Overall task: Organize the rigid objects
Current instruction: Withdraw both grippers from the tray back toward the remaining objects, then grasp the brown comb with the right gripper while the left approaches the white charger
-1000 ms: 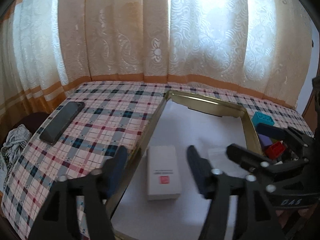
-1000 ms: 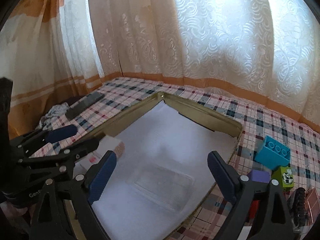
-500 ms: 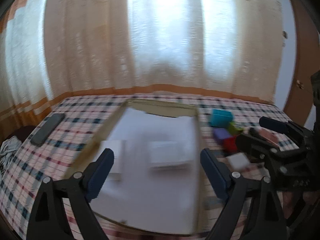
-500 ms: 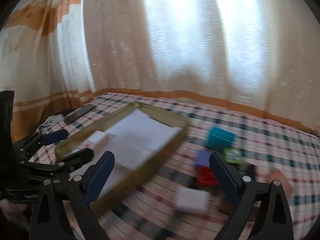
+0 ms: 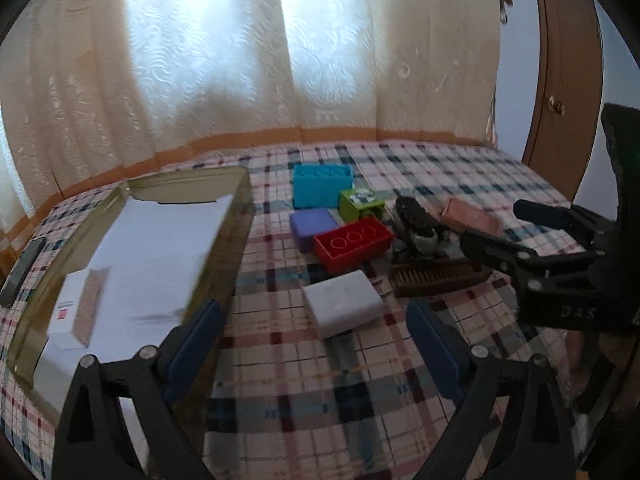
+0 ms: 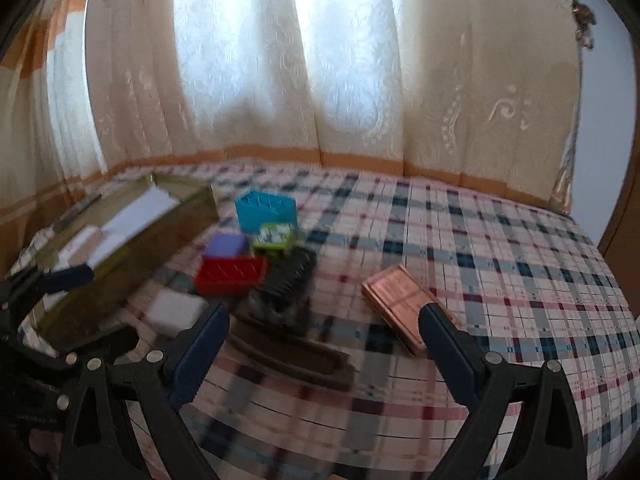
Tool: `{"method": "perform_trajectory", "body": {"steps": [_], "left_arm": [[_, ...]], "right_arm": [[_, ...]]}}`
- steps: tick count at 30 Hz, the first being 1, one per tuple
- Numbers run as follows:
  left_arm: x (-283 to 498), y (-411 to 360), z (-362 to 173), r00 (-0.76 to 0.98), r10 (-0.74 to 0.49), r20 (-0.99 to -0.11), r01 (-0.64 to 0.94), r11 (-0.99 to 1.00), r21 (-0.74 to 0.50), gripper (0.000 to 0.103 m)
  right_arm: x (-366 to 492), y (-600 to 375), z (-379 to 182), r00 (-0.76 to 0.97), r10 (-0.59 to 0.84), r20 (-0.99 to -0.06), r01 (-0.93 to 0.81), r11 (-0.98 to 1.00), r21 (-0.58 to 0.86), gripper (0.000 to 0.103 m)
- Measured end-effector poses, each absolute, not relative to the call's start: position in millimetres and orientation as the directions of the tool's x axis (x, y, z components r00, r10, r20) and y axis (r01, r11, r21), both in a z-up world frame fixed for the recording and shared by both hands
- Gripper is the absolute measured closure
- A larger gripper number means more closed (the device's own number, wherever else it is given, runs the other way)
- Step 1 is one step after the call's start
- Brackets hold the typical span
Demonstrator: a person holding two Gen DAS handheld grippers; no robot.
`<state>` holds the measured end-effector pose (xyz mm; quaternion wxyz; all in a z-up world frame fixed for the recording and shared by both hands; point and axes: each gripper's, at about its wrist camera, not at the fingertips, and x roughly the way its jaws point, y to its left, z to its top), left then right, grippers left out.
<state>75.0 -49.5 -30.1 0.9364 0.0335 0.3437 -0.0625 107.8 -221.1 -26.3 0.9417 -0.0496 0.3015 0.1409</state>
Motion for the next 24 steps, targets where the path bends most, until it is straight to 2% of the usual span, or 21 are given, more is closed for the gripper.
{"method": "perform_trajectory", "body": {"steps": [5, 9, 14, 17, 19, 20, 21, 24], "left_arm": [[86.7, -50.8, -39.3, 0.738, -0.058, -0.672, 0.113, 0.993, 0.038, 0.008], [82.5, -43.9, -39.5, 0.736, -0.068, -0.673, 0.109, 0.994, 0.018, 0.008], [80.0, -43.3, -40.6, 0.742, -0.07, -0.667, 0.108, 0.994, 0.016, 0.008], [79.6, -41.9, -40.4, 0.742, -0.081, -0.666, 0.113, 0.994, 0.005, 0.008], [79.9, -42.1, -40.4, 0.742, -0.081, -0.666, 0.113, 0.994, 0.005, 0.008], [79.7, -41.6, -40.3, 0.742, -0.084, -0.665, 0.113, 0.994, 0.002, 0.008], [79.4, -41.1, -40.2, 0.742, -0.086, -0.664, 0.114, 0.993, -0.001, 0.008], [79.4, -41.8, -40.4, 0.741, -0.083, -0.666, 0.114, 0.993, 0.004, 0.007]], "right_arm": [[120.8, -227.3, -41.7, 0.723, 0.256, -0.642, -0.358, 0.933, -0.031, 0.006], [123.3, -220.9, -47.5, 0.663, 0.35, -0.661, -0.461, 0.887, 0.008, 0.006], [124.5, -198.9, -53.0, 0.637, 0.346, -0.689, -0.525, 0.849, -0.058, 0.006], [131.5, -195.6, -58.0, 0.611, 0.336, -0.717, -0.525, 0.85, -0.05, 0.006], [134.9, -196.8, -60.3, 0.583, 0.353, -0.731, -0.533, 0.846, -0.017, 0.021], [135.3, -197.8, -61.4, 0.568, 0.362, -0.739, -0.538, 0.843, -0.001, 0.039], [136.5, -197.6, -64.2, 0.546, 0.373, -0.751, -0.545, 0.838, 0.02, 0.047], [132.8, -198.6, -63.6, 0.538, 0.39, -0.747, -0.558, 0.829, 0.031, 0.053]]}}
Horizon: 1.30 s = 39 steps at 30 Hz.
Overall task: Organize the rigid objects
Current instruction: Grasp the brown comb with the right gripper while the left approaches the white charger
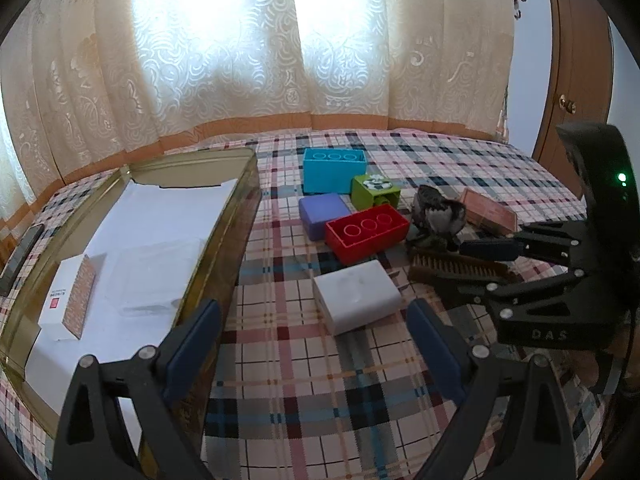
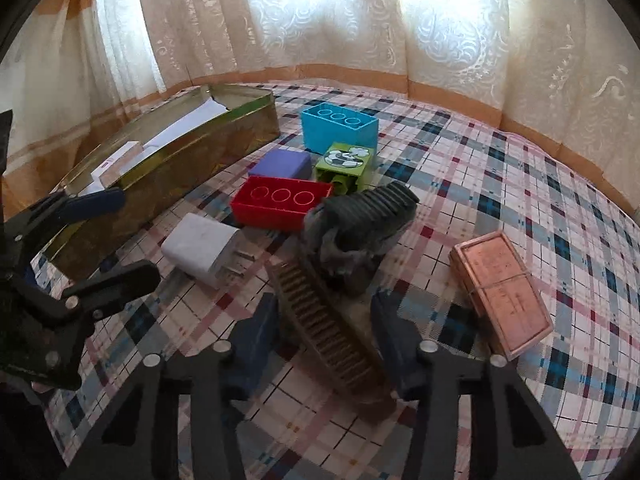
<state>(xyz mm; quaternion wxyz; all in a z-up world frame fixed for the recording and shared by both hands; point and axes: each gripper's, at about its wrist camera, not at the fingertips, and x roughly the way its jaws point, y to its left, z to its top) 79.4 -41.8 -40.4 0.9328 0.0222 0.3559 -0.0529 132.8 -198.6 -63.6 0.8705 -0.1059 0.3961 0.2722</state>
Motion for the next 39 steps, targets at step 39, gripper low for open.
{"method": "perform_trajectory", "body": {"steps": [39], "left_arm": [[118.3, -76.4, -61.6, 0.615, -0.159, -0.772, 0.22, 0.975, -0.025, 0.036]], "right_arm": [[108.7, -214.3, -53.3, 0.666, 0.292, -0.687, -0.338, 0.938, 0.071, 0.075]]}}
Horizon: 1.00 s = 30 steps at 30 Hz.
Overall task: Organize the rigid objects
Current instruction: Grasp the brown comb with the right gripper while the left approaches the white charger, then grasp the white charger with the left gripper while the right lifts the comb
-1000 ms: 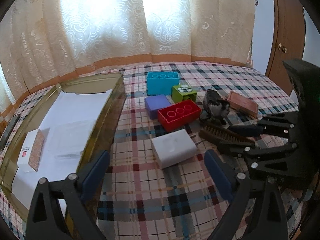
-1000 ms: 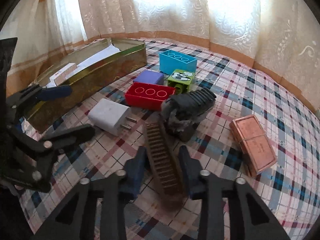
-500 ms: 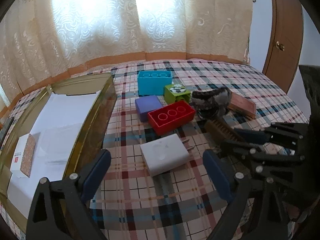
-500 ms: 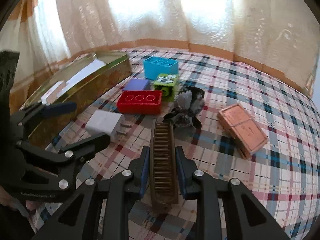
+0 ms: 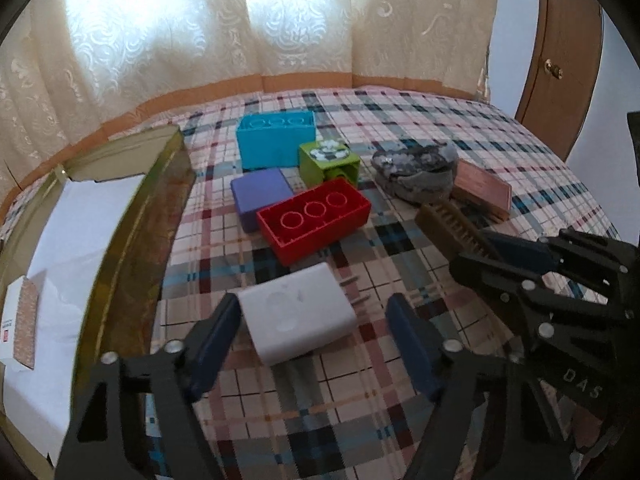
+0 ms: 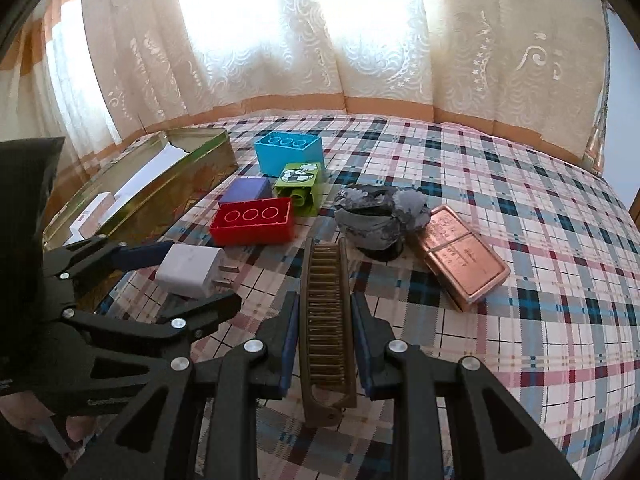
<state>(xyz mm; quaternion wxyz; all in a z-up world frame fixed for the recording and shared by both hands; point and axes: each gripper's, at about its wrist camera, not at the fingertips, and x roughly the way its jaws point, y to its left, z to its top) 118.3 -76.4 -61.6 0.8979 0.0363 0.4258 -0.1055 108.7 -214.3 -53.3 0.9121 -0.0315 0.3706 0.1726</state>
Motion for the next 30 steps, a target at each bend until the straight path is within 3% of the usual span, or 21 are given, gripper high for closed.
{"method": "perform_trajectory", "body": {"steps": [12, 20, 30], "left_arm": [[117.3, -75.9, -60.8, 0.611, -0.186, -0.769, 0.246, 0.969, -0.039, 0.037], [107.0, -61.6, -50.9, 0.666, -0.21, -0.716, 0.221, 0.972, -0.079, 0.037], [90.3, -58.4, -39.0, 0.74, -0.177, -0.649, 0.199, 0.979, -0.04, 0.037]], "right_arm": [[104.4, -214.3, -50.6, 0.703, 0.24, -0.669, -0.294, 0.955, 0.033, 0.075], [93.6, -208.1, -43.5, 0.745, 0.223, -0.628, -0.284, 0.959, 0.004, 0.075], [80.4, -209.0, -33.7, 0.803, 0.191, -0.564, -0.243, 0.97, -0.017, 0.075]]}}
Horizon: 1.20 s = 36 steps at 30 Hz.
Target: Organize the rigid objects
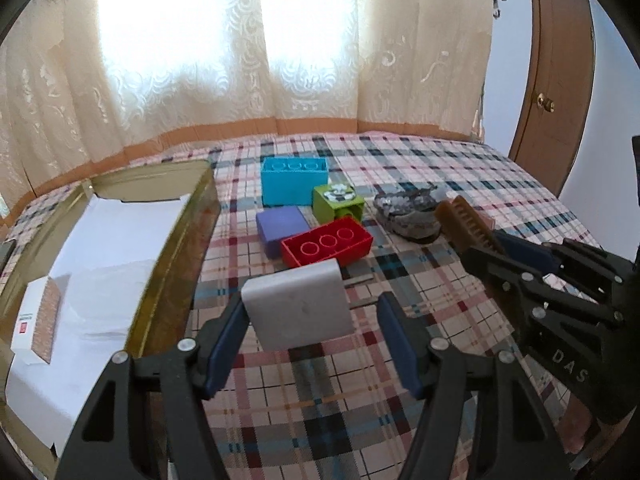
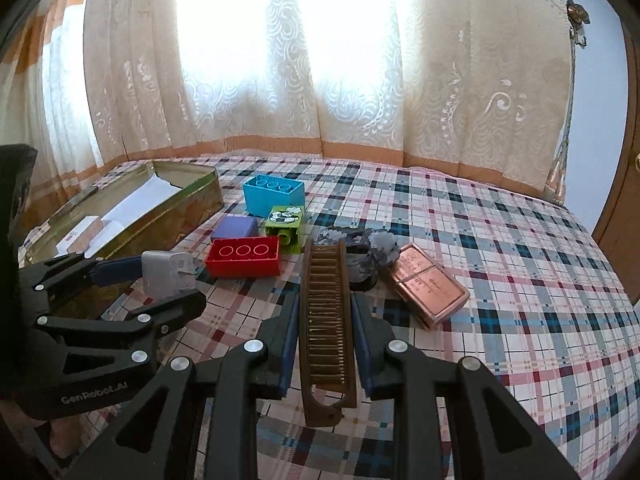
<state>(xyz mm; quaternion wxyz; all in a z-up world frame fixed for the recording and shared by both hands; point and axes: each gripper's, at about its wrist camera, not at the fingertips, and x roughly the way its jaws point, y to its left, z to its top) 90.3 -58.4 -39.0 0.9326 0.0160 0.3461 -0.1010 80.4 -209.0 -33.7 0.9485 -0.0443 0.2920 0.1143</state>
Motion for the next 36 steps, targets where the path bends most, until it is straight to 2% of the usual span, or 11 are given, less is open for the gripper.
{"method": "perform_trajectory", "body": {"steps": [23, 36], "left_arm": [[56.6, -48.2, -19.0, 0.869, -0.081, -0.488, 0.1, 0.995, 0.013, 0.037], [45.8, -43.7, -15.5, 0.897, -0.059, -0.438, 0.071, 0.997, 0.011, 0.037]], "right_arm": [[56.5, -212.9, -20.0, 0.879, 0.205, -0.43, -0.224, 0.975, 0.006, 0.075], [46.2, -207.2, -16.7, 0.896, 0.23, -0.38, -0.239, 0.971, 0.026, 0.075]]}}
